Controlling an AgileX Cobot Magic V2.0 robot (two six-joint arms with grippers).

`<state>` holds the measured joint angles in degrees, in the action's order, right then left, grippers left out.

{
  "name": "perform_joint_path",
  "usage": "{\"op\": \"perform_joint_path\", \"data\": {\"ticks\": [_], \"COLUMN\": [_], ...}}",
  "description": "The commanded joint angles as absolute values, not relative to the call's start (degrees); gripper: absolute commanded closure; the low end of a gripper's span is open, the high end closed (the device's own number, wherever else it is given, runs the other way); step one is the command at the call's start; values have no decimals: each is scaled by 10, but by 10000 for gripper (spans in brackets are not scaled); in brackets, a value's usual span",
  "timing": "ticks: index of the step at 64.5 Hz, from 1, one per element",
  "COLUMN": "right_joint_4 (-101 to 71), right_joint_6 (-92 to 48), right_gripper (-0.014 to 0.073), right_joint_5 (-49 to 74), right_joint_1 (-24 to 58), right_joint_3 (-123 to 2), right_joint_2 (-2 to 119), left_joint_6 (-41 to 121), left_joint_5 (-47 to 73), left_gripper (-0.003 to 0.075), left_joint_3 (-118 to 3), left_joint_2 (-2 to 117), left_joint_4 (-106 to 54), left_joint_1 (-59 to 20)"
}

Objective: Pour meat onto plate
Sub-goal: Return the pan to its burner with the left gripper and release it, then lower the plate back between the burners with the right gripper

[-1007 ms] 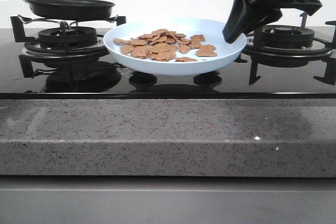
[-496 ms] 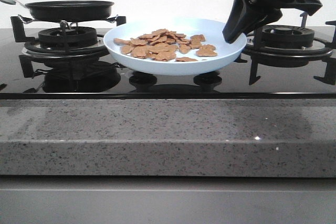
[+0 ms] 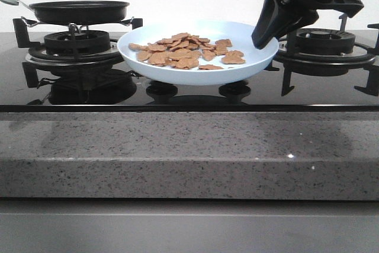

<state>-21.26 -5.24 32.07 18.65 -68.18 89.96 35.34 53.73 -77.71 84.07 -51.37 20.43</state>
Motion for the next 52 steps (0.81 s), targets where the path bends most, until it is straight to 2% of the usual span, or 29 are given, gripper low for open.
{"op": "perform_joint_path", "data": {"ticks": [1,15,24,30,52], "right_joint_4": [-209,-209,-209,-209,-209], "right_joint_6": [-60,-60,-60,-60,-60], "right_gripper": [701,701,701,701,701], "right_joint_5": [305,305,305,305,305], "right_joint_1": [185,185,185,185,185], "right_joint_3": [-691,-691,-691,-691,-691], "right_joint_2": [879,879,879,879,879], "left_joint_6": [296,220,135,102,88], "left_joint_5": [492,426,418,418,418], "left_gripper": [174,174,174,174,174], "left_joint_3": [-772,-675,-624,-593,-515], "left_joint_2": [764,657,606,573,476], "left_joint_4": [-423,-268,-145,-104,-102], "left_joint_1": [154,16,-46,-64,-66]}}
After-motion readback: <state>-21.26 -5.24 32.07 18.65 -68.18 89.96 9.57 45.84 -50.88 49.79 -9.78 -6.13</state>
